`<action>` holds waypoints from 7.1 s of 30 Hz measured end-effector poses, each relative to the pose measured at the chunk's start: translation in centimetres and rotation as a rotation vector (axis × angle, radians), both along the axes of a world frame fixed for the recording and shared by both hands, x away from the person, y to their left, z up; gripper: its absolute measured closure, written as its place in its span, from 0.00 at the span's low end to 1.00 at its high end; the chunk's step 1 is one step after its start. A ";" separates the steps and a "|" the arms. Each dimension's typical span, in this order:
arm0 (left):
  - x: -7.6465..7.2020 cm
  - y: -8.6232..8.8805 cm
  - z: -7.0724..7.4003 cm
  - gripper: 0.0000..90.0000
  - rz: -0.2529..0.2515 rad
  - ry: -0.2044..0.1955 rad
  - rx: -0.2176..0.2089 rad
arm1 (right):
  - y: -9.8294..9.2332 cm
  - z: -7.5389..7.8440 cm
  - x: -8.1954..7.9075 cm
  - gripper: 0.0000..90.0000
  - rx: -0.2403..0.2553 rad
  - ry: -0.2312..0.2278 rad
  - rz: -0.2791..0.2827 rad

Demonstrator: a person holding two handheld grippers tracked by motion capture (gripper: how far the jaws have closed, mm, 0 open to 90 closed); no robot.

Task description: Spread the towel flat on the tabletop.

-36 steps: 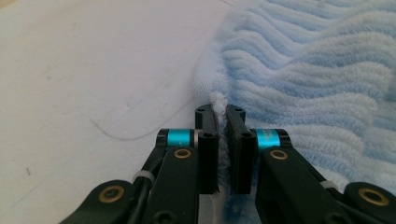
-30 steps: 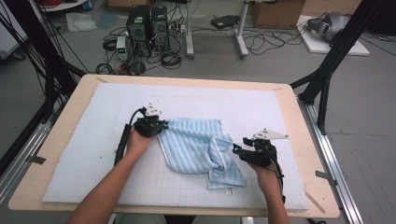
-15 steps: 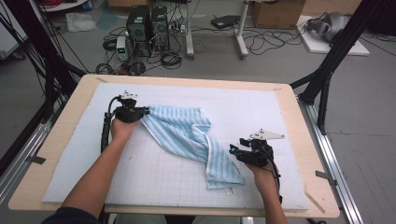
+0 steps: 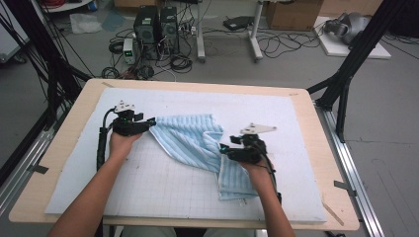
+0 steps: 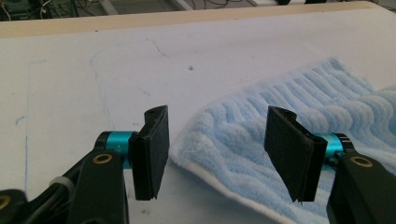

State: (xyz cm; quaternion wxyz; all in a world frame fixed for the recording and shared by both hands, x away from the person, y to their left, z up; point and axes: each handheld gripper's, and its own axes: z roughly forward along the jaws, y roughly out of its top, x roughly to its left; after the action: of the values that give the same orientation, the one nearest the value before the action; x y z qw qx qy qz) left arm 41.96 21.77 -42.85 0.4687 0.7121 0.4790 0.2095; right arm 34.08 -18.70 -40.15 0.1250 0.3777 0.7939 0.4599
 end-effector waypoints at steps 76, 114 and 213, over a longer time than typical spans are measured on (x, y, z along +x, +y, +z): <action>1.7 -2.8 -0.8 0.46 -0.063 -0.003 0.111 | -0.7 -0.8 -2.1 0.49 -0.006 -0.035 0.003; -2.5 -3.1 -0.3 0.48 -0.176 -0.050 0.109 | -2.3 -1.1 -4.4 0.64 -0.061 -0.015 -0.130; -6.9 3.8 -1.4 0.36 -0.107 -0.126 0.006 | -0.3 0.2 -2.5 0.48 -0.027 0.074 0.034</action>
State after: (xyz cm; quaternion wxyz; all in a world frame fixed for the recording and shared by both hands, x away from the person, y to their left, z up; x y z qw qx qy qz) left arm 35.06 25.62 -44.27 0.5064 0.7233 0.4093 0.2301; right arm 31.62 -18.97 -39.90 0.0930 0.3789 0.8105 0.4370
